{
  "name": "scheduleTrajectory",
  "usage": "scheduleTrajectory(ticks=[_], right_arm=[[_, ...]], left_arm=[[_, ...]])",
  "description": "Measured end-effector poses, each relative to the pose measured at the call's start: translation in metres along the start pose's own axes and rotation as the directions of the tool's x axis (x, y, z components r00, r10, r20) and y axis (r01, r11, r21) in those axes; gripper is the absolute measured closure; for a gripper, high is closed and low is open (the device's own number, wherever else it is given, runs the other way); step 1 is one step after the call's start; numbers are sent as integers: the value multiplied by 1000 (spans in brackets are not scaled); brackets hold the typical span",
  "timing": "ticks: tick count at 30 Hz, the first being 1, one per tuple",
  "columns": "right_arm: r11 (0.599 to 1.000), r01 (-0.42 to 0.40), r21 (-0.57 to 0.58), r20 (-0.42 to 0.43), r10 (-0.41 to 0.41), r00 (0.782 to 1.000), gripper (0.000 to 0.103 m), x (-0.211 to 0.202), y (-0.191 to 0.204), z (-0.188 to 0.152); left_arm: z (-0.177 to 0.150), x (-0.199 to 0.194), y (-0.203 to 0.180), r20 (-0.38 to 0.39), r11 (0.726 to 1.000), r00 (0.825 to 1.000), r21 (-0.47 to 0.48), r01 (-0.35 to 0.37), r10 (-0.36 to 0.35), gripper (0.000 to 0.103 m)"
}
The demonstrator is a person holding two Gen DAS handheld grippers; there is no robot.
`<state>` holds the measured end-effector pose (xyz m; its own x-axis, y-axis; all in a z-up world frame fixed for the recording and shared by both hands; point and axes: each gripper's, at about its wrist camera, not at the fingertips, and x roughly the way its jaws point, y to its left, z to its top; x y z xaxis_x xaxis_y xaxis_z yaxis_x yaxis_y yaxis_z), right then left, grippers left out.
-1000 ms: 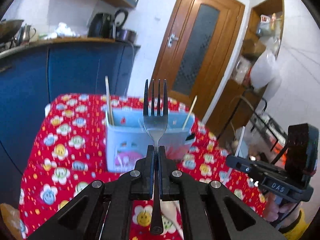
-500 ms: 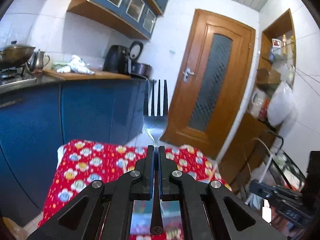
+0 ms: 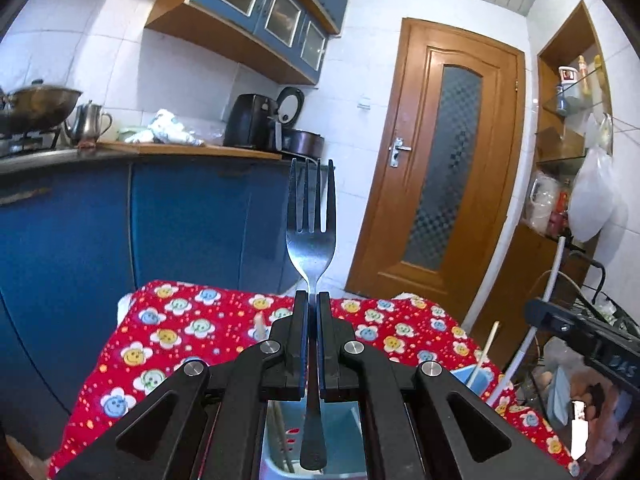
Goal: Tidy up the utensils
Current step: 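Carry the fork and white chopstick upright over the blue box with both tools, then lower the fork and chopstick into the blue box and open both tools, then move both open tools back down to the remaining utensils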
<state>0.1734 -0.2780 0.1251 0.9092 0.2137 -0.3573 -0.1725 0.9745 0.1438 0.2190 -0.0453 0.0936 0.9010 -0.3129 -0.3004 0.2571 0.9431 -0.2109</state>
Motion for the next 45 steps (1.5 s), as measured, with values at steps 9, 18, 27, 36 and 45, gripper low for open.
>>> scheduleTrajectory(ticks=[9,18,27,36,45], right_arm=[[1000,6,2,-84,-6,996,97,32,0,-27],[999,-24,48,-79,28,997,92,35,-5,-34],[994,-78,82,-29,80,996,78,17,-4,-30],[989,-113,100,6,113,994,75,-10,0,-26],[983,-128,129,6,129,992,72,-37,0,-35]], left_arm=[[-23,7,10,-45,999,999,-41,9,-11,100],[-24,5,4,-93,998,995,-47,39,-43,89],[-19,-11,3,-113,996,992,-75,56,-65,74],[-14,-33,-4,-128,995,988,-54,78,-85,71],[-12,-60,-11,-137,996,987,-29,85,-88,70]])
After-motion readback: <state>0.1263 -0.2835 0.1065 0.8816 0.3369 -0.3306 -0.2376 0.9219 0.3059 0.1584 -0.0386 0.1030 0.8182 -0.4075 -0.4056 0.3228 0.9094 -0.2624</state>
